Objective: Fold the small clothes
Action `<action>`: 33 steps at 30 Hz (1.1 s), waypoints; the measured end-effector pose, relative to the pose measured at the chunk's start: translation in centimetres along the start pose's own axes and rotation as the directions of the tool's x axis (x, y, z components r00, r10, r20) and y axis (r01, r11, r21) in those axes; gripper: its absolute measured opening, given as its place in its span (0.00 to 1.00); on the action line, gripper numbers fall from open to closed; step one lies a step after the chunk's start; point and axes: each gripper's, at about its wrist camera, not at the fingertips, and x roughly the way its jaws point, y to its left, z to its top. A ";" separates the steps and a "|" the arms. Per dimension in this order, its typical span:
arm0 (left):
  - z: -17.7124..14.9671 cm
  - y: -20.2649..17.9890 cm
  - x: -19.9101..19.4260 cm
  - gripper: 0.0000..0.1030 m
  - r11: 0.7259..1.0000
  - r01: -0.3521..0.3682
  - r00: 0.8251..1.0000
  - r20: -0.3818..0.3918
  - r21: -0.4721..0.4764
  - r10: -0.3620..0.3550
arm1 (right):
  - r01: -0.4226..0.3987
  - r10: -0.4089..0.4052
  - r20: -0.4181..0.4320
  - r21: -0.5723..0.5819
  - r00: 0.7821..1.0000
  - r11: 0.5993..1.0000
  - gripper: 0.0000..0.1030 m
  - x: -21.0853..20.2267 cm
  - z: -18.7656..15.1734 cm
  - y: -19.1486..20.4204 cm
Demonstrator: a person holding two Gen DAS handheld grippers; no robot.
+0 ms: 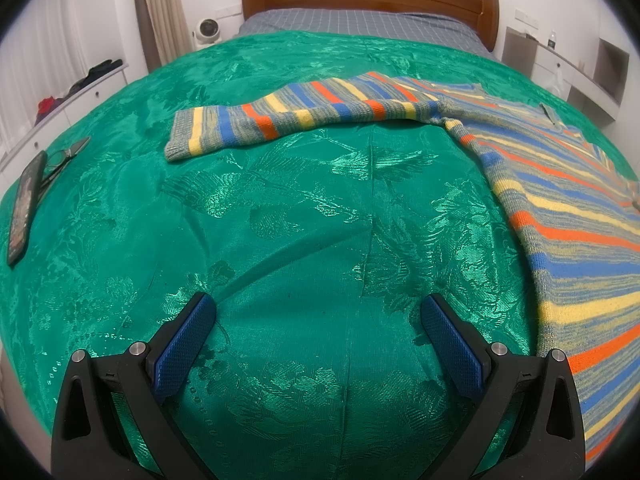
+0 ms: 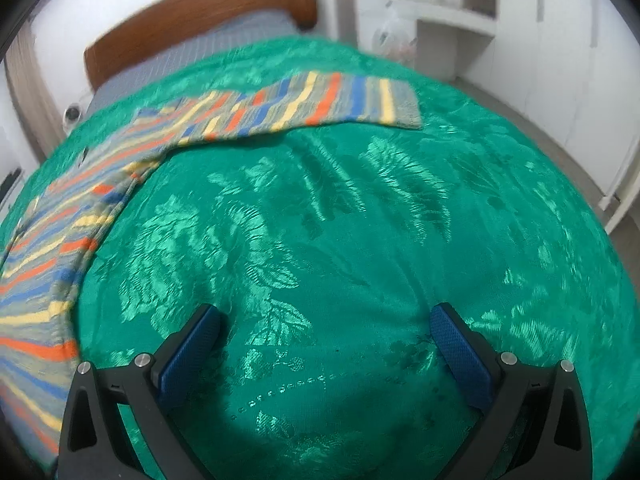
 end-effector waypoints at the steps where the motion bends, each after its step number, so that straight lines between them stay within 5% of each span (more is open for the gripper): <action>1: 0.0 0.0 0.0 1.00 1.000 0.000 1.000 0.000 0.000 0.000 | -0.049 0.050 -0.005 0.019 0.999 0.999 0.99 -0.5 0.8 -0.6; 3: 0.0 0.0 0.0 1.00 1.000 0.000 1.000 0.000 0.000 0.000 | -0.147 0.144 0.041 0.086 0.989 0.985 0.99 -2.2 3.3 -2.4; 7: 0.1 0.0 0.0 1.00 1.000 -0.004 1.000 0.001 0.001 0.004 | -0.239 0.196 0.185 0.246 0.963 0.939 0.99 -4.0 9.8 -8.1; 9: 0.1 0.0 0.0 1.00 1.000 -0.007 1.000 0.001 0.001 0.007 | -0.264 0.211 0.180 0.356 0.961 0.896 0.97 -2.3 12.6 -11.3; 11: 0.1 0.0 0.0 1.00 1.000 -0.007 1.000 0.001 0.001 0.007 | -0.268 0.223 0.152 0.446 0.963 0.854 0.80 0.0 14.0 -13.8; 14: 0.2 0.0 0.1 1.00 1.000 -0.010 1.000 0.002 0.002 0.010 | -0.266 0.243 0.113 0.510 0.964 0.818 0.75 3.0 15.0 -15.4; 21: 0.3 0.0 0.4 1.00 1.000 -0.020 1.000 0.008 0.006 0.020 | -0.204 0.250 -0.042 0.455 0.967 0.867 0.52 8.6 16.3 -13.9; 23: 0.3 -0.1 0.4 1.00 1.000 -0.024 1.000 0.012 0.006 0.024 | -0.162 0.214 -0.078 0.425 0.974 0.890 0.07 8.9 16.6 -13.7; 29: 0.3 0.0 0.5 1.00 1.000 -0.025 1.000 0.017 0.007 0.025 | -0.095 0.095 0.014 0.279 0.995 0.956 0.04 4.0 19.3 -9.6; 33: 0.3 0.0 0.5 1.00 1.000 -0.020 1.000 0.023 0.005 0.020 | -0.204 0.189 0.133 0.105 0.973 0.973 0.04 -1.8 22.7 -1.5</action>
